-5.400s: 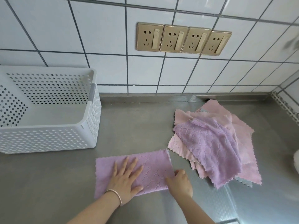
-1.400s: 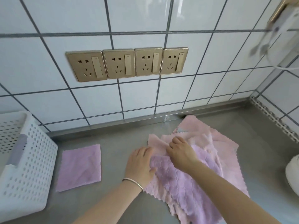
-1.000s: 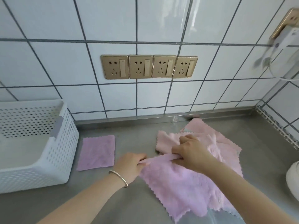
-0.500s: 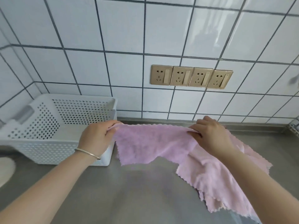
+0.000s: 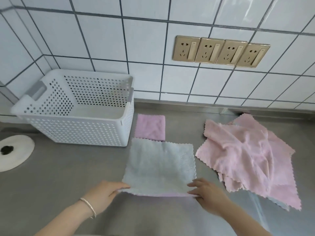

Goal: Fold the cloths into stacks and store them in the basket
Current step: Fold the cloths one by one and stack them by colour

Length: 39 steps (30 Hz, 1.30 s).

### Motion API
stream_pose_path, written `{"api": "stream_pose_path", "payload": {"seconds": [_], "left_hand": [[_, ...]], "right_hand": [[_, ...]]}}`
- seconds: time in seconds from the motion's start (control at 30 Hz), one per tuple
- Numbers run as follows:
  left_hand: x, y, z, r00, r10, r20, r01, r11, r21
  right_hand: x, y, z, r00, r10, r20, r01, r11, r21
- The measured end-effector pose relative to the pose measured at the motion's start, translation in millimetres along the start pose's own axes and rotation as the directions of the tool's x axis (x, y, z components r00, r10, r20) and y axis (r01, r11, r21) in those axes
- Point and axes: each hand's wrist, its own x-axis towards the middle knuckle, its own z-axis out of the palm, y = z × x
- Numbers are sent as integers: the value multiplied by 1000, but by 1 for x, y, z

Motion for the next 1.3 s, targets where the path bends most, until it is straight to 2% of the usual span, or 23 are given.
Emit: {"api": "stream_pose_path", "payload": {"seconds": [0.1, 0.2, 0.3, 0.4, 0.47, 0.53, 0.63, 0.7, 0.9, 1.03, 1.3], "left_hand": [[-9, -5, 17, 991, -37, 130, 37, 999, 1], [-16, -8, 25, 961, -61, 268, 60, 998, 12], [-18, -12, 30, 918, -87, 386, 67, 996, 66], [-15, -15, 31, 891, -117, 439, 93, 993, 77], [-10, -18, 26, 897, -141, 419, 141, 990, 32], [-3, -18, 20, 926, -164, 339, 196, 979, -60], [14, -20, 18, 949, -241, 204, 303, 878, -371], [29, -22, 20, 945, -304, 116, 323, 826, -463], [75, -25, 29, 896, -443, -32, 382, 806, -452], [94, -24, 28, 861, -502, -87, 435, 814, -385], [110, -28, 31, 837, -540, -93, 508, 828, -238]], "right_hand": [[-9, -9, 18, 949, 92, 301, -97, 995, 0], [-16, -18, 21, 864, 182, 470, -211, 977, 11], [-21, -22, 22, 806, 182, 564, -248, 968, 42], [-22, -21, 17, 780, 192, 595, -327, 936, 126], [-20, -16, 11, 773, 220, 596, -408, 891, 200], [-15, -12, 5, 787, 260, 559, -484, 822, 299], [-3, -4, 3, 805, 399, 439, -587, 644, 491], [5, -2, 6, 789, 490, 370, -606, 525, 597], [34, -6, 23, 730, 628, 268, -582, 367, 726], [46, -4, 31, 681, 700, 216, -602, 367, 709], [56, 2, 40, 638, 744, 197, -650, 384, 655]]}}
